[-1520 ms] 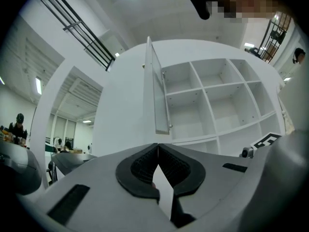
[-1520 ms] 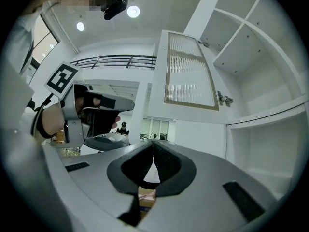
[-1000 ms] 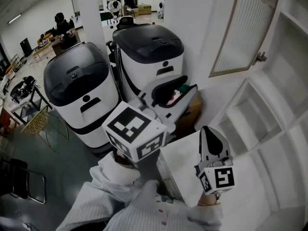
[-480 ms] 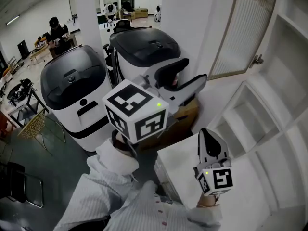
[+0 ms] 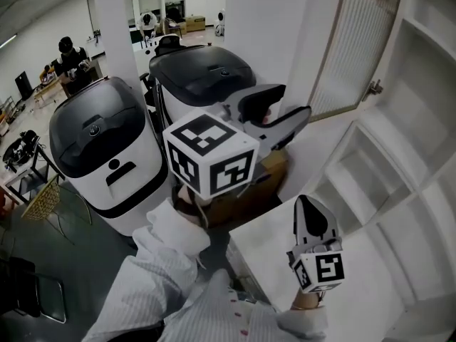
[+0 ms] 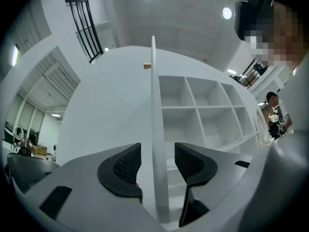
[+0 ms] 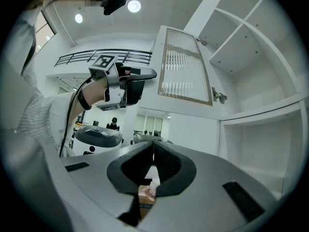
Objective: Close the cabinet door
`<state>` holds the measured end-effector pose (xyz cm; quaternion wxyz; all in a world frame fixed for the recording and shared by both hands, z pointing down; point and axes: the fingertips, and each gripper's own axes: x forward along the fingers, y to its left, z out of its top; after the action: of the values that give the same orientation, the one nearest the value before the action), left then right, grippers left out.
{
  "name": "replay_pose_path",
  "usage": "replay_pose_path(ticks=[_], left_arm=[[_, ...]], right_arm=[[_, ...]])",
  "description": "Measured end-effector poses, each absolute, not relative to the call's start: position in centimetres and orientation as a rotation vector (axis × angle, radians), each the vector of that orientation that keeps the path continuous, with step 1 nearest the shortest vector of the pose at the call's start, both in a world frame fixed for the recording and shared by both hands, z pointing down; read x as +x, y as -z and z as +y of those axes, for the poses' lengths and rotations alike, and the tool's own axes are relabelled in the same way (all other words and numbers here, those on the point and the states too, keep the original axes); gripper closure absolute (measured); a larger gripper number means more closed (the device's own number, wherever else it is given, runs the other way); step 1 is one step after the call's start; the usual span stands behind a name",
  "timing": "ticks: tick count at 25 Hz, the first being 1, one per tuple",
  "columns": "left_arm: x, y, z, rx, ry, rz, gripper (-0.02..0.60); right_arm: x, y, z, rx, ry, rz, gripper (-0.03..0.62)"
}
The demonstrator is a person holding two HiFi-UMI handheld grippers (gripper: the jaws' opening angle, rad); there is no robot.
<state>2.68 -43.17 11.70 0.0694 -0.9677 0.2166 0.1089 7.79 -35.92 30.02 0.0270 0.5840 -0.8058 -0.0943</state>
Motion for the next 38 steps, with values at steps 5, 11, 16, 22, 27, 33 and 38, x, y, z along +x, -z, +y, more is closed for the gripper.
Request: replay_pose_path(ticks=[5, 11, 16, 22, 27, 33, 38], left_arm=[[2.9, -11.7, -43.8, -2.896, -0.323, 0.62, 0.423], [3.6, -11.8, -43.4, -2.898, -0.321, 0.541, 0.491], [3.6, -11.8, -43.5, -2.937, -0.34, 0.502, 0.497], [3.6, -11.8, -42.9, -2.959, -0.369, 0.53, 0.499], [4.0, -11.9, -42.2, -2.962, -0.36, 0.574, 0.5], [5.4, -11.9, -40.0, -2.941, -0.345, 0.613, 0.495], [7.1, -12.1, -37.6, -2.907, -0.323, 0.669, 0.483]], right_arm=[[8.5, -30.4, -36.6, 1.855, 0.284, -2.452, 0.58], [9.2, -31.0, -37.3, 1.913, 0.263, -2.415, 0.58], [8.8, -31.9, -37.5, 1.92, 0.243, -2.403, 0.58], [9.6, -33.8, -36.6, 1.953, 0.178, -2.371, 0.58], [10.7, -33.8, -35.4, 1.968, 0.162, -2.36, 0.58], [12.2, -33.4, -33.5, 1.975, 0.166, -2.359, 0.58], [13.9, -33.1, -31.5, 1.97, 0.156, -2.356, 0.58]])
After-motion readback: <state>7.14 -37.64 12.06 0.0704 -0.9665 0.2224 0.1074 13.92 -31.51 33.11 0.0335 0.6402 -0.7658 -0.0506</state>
